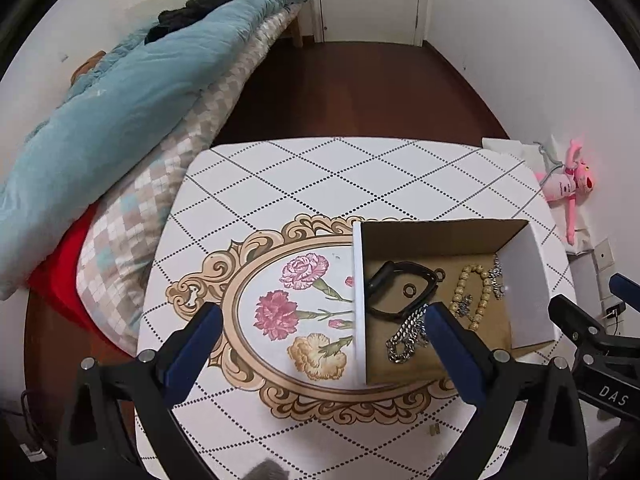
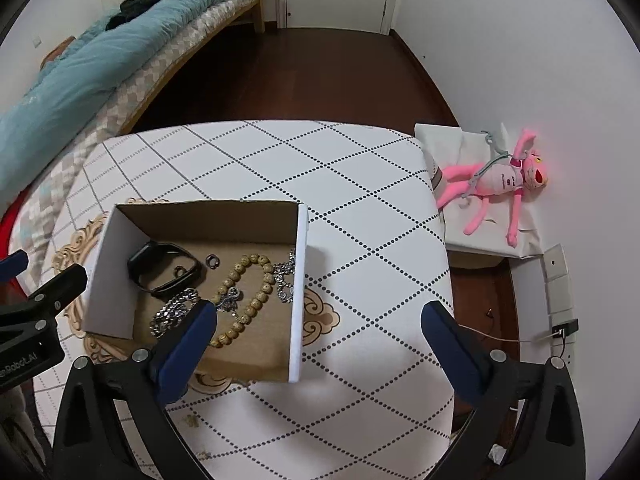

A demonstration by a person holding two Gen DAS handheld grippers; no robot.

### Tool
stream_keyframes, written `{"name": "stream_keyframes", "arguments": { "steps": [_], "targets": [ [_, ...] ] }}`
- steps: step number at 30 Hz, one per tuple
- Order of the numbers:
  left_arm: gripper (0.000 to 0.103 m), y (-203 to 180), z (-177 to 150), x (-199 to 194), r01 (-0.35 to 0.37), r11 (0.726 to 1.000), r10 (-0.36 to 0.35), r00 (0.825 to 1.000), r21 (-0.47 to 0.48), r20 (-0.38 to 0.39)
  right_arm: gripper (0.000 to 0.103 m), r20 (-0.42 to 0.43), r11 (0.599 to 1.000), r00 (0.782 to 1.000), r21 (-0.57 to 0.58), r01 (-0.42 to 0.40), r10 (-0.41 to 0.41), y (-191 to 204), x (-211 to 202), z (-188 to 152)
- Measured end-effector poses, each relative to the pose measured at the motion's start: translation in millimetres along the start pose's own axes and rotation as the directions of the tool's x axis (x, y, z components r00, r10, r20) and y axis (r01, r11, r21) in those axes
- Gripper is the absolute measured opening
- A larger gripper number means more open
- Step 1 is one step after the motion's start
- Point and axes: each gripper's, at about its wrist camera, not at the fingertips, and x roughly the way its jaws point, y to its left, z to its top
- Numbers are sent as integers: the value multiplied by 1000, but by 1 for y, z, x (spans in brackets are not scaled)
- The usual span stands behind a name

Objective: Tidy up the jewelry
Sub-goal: 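Withdraw both tools from the box, then grasp a small gold earring with the right tool while the left tool grasps another earring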

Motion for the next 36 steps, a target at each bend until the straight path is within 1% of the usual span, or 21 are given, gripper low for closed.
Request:
{"name": "stream_keyframes", "arguments": {
  "steps": [8, 12, 17, 21, 24, 25, 26, 28, 29, 30, 31, 32, 33, 34, 35, 36],
  "targets": [
    [103, 1, -14, -44, 10, 1000, -10, 996, -6, 87, 103, 88, 1000, 996, 21, 6, -8, -2, -50, -18],
    [103, 2, -23, -64, 31, 999, -30, 994, -15, 103, 103, 112, 999, 994, 33, -7, 4, -2, -72, -27],
    [103, 4, -33, -78, 39, 999, -36, 994, -27, 108, 103, 137, 999, 990, 42, -23, 17, 1, -92, -39],
    [103, 8, -47, -68, 16, 999, -14, 998, -30, 68, 103, 119, 997, 992, 54, -49, 43, 3, -96, -52],
    [103, 13, -68, -46, 18, 999, -19, 1000, -33, -14, 103, 75, 997, 996, 53, -51, 47, 8, -84, -70],
    [103, 14, -79, -33, 11, 1000, -13, 998, -26, -60, 103, 54, 997, 997, 53, -55, 52, 11, -77, -78],
    [103, 15, -86, -26, 5, 1000, -7, 996, -22, -85, 103, 36, 997, 998, 56, -59, 57, 13, -70, -85],
    [103, 17, -106, -3, -14, 1000, 12, 987, -9, -160, 102, 6, 995, 997, 60, -73, 73, 18, -56, -99],
    [103, 17, -114, 6, -20, 1000, 19, 982, -1, -189, 99, -11, 994, 996, 63, -87, 88, 22, -48, -108],
    [103, 19, -121, 14, -19, 1000, 19, 977, 4, -213, 91, -29, 991, 993, 68, -113, 115, 26, -39, -117],
    [103, 22, -129, 23, -12, 1000, 11, 970, 0, -241, 86, -49, 988, 989, 72, -135, 139, 30, -30, -125],
    [103, 24, -135, 28, -11, 1000, 10, 967, 0, -253, 77, -60, 985, 985, 75, -157, 162, 33, -23, -132],
    [103, 26, -141, 34, -16, 1000, 15, 961, 1, -275, 69, -69, 980, 980, 77, -181, 187, 37, -18, -136],
    [103, 27, -145, 38, -15, 1000, 14, 958, -2, -286, 66, -78, 974, 973, 83, -210, 216, 41, -11, -142],
    [103, 29, -148, 40, -13, 1000, 11, 957, -6, -290, 60, -82, 971, 970, 88, -220, 227, 43, -6, -146],
    [103, 31, -150, 41, -15, 1000, 11, 956, -9, -294, 57, -83, 967, 966, 91, -237, 245, 47, -2, -150]
  ]
}}
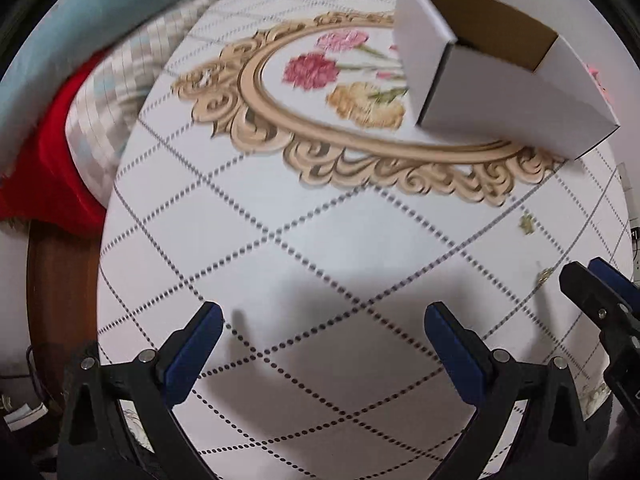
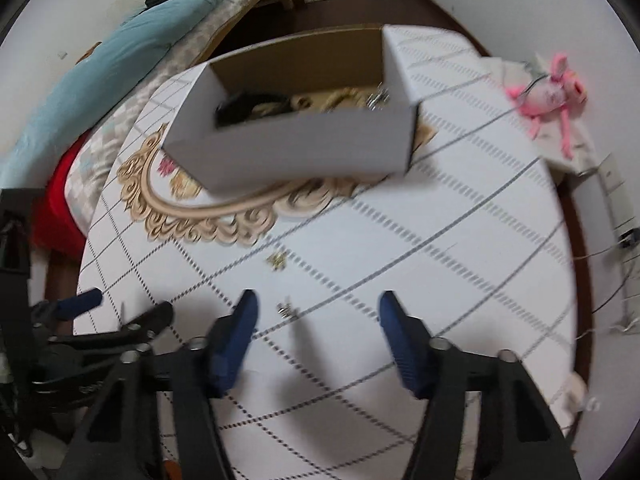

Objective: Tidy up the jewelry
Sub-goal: 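Grasp a small gold earring with the right tool while the left tool grasps another earring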

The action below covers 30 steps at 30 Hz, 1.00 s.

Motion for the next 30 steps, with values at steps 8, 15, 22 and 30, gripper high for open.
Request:
{"name": "stream_keyframes", "arguments": {
  "steps": [8, 15, 22, 30],
  "targets": [
    [103, 7, -8, 7, 12, 1000, -12, 1000, -9, 0, 34, -12, 998, 999, -43, -52, 52, 22, 16, -10],
    [103, 15, -9, 11, 59, 997, -59, 998, -49, 2, 8, -8, 998, 1000, -57, -27, 27, 27, 27, -14],
    [102, 18, -8, 2, 112, 988, -105, 992, -105, 71, 8, 32, 999, 999, 7, -43, 42, -3, 9, -10],
    [101, -57, 12, -7, 114, 991, -123, 983, 71, 140, 8, 58, 995, 998, 99, 22, -28, -54, -4, -5]
  ]
}}
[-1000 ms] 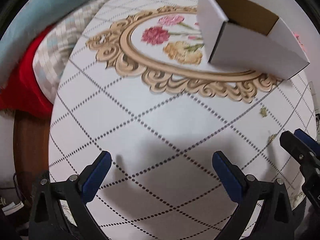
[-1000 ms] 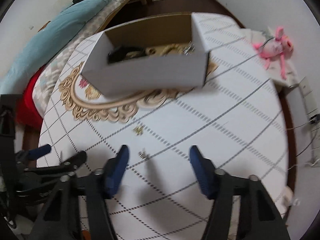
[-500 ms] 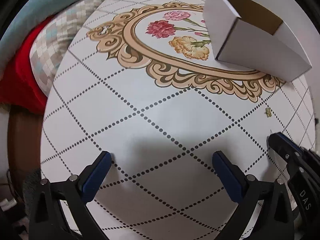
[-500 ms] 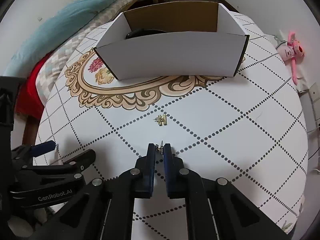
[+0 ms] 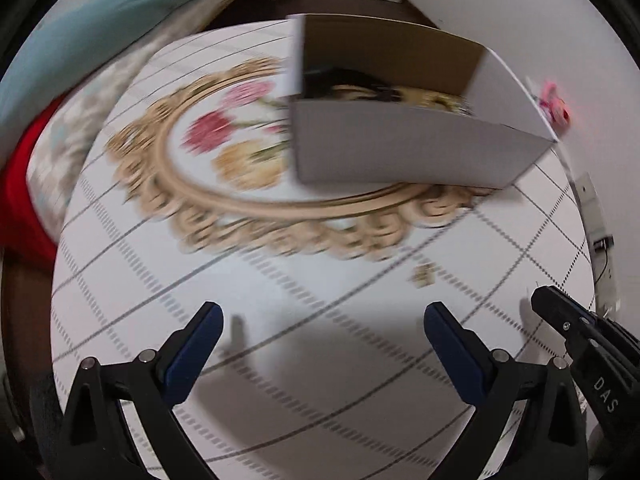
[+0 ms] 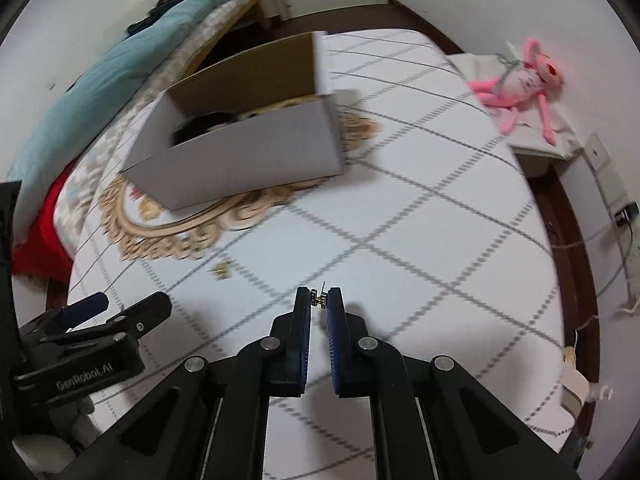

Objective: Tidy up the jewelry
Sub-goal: 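Grasp a small gold earring with the right tool while the left tool grasps another earring, then carry both earrings into the white box and open both tools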

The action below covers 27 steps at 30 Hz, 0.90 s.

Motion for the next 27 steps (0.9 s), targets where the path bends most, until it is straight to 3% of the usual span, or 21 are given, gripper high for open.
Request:
{"name": "stream_keyframes", "arguments": {
  "steps": [3, 5, 10, 12, 17, 27],
  "targets": [
    [90, -19, 5, 9, -6, 999, 7, 1000, 41, -3, 8, 7, 999, 1000, 40, 15, -15, -17, -1, 3],
    [89, -26, 6, 13, -9, 999, 10, 1000, 54, -2, 8, 14, 998, 1000, 54, 23, -24, -25, -2, 4],
    [62, -32, 8, 16, -9, 998, 8, 1000, 68, 26, 8, 21, 997, 999, 78, 27, -28, -36, -2, 6],
    [38, -35, 8, 10, -6, 997, 4, 999, 76, 36, 9, 23, 996, 999, 81, 27, -29, -36, -2, 6],
    [7, -43, 10, 8, 5, 995, -10, 999, 103, 48, 9, 22, 996, 999, 89, 28, -30, -38, 0, 7],
    [1, -50, 12, 8, 30, 993, -36, 998, 113, 49, 9, 30, 996, 999, 82, 27, -30, -34, -4, 4]
  ]
}}
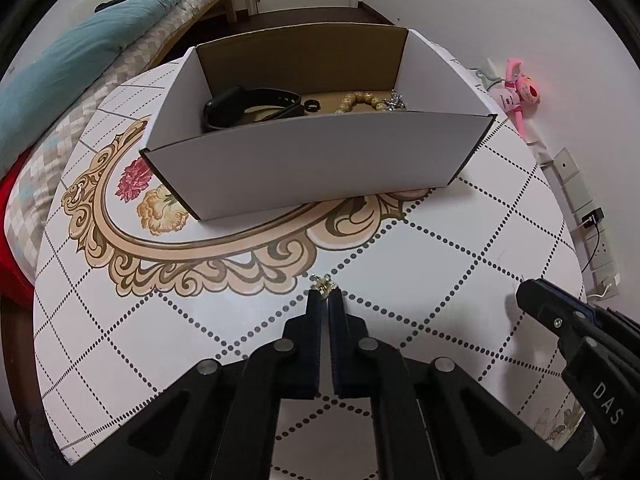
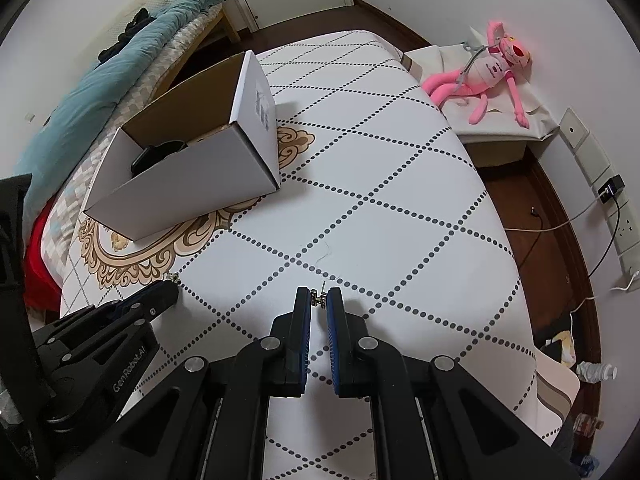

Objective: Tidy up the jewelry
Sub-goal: 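Carry both earrings into the white box and open both tools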

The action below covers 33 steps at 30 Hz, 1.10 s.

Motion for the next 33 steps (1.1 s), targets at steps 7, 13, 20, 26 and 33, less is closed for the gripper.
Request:
{"name": "stream_keyframes", "arguments": {
  "steps": [7, 13, 20, 26, 33],
  "targets": [
    [7, 27, -5, -17, 60, 991, -57, 998, -117, 31, 9, 11, 1000, 1000, -4, 2, -2, -1, -7, 2],
    [49, 52, -6, -17, 71, 975, -64, 997, -210, 39, 9, 18, 1000, 1000, 14, 5, -6, -8, -9, 6],
    [54, 25, -1, -2, 18, 994, -16, 1000, -107, 16, 8, 16, 1000, 1000, 30, 4, -5, -10, -5, 8],
    [53, 4, -2, 1, -38, 999, 38, 998, -14, 43, 9, 14, 999, 1000, 43, 15, -16, -13, -2, 10],
    [7, -6, -1, -2, -30, 999, 28, 997, 35, 72, 9, 12, 999, 1000, 37, 19, -20, -12, -2, 11]
  ]
}}
